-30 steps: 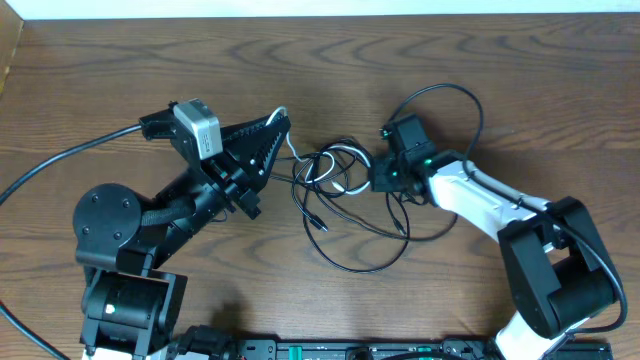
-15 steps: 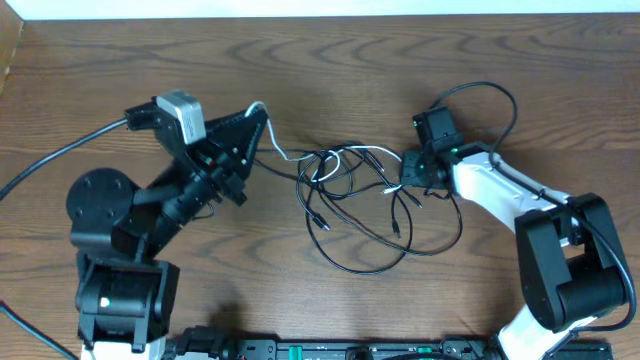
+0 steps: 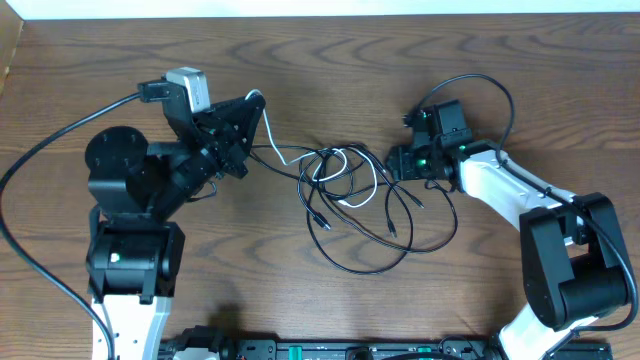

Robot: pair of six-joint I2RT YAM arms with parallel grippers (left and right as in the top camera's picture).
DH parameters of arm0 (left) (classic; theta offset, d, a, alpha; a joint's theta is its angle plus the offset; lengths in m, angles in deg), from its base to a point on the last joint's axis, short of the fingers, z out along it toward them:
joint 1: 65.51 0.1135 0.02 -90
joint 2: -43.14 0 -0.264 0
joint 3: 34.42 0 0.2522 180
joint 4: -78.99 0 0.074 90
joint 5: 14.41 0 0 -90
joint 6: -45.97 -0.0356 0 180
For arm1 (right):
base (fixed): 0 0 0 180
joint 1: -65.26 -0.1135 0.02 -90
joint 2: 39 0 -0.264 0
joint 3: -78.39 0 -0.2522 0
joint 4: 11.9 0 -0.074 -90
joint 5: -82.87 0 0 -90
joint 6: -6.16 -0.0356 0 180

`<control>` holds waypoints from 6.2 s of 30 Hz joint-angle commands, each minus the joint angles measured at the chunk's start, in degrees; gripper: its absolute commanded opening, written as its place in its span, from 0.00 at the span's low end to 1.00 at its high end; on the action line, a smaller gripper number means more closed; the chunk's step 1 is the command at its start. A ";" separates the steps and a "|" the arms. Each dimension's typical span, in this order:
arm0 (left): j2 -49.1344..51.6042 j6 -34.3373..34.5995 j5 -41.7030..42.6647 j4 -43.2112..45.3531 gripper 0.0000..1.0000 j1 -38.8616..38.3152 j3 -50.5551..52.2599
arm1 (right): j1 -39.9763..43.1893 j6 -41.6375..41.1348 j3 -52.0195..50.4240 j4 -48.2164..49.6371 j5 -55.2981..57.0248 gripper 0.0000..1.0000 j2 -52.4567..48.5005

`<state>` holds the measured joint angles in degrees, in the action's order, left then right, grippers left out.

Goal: Untangle cables

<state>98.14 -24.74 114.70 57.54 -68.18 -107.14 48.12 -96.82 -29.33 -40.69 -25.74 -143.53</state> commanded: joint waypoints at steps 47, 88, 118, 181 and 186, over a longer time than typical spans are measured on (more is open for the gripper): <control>3.74 8.48 9.73 12.70 0.08 0.15 -1.70 | -14.05 -7.96 0.46 25.44 -12.63 0.01 0.61; 18.16 -13.75 3.74 -14.58 0.22 -6.82 -1.16 | 3.02 -2.95 57.96 -41.64 13.64 0.01 12.70; 24.41 -14.78 3.67 -12.07 0.22 -14.16 -1.11 | 4.11 -6.29 71.78 -66.86 20.98 0.45 5.25; 23.89 -14.56 0.92 -14.64 0.22 -14.01 -1.11 | 8.59 18.45 -4.24 -22.56 8.35 0.38 11.52; 23.76 -14.58 0.94 -15.21 0.21 -14.01 -1.11 | 8.59 18.45 -6.51 -22.58 11.43 0.40 11.52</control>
<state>122.53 -38.34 115.31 42.66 -82.13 -107.33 56.58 -79.44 -34.12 -63.24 -16.19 -131.64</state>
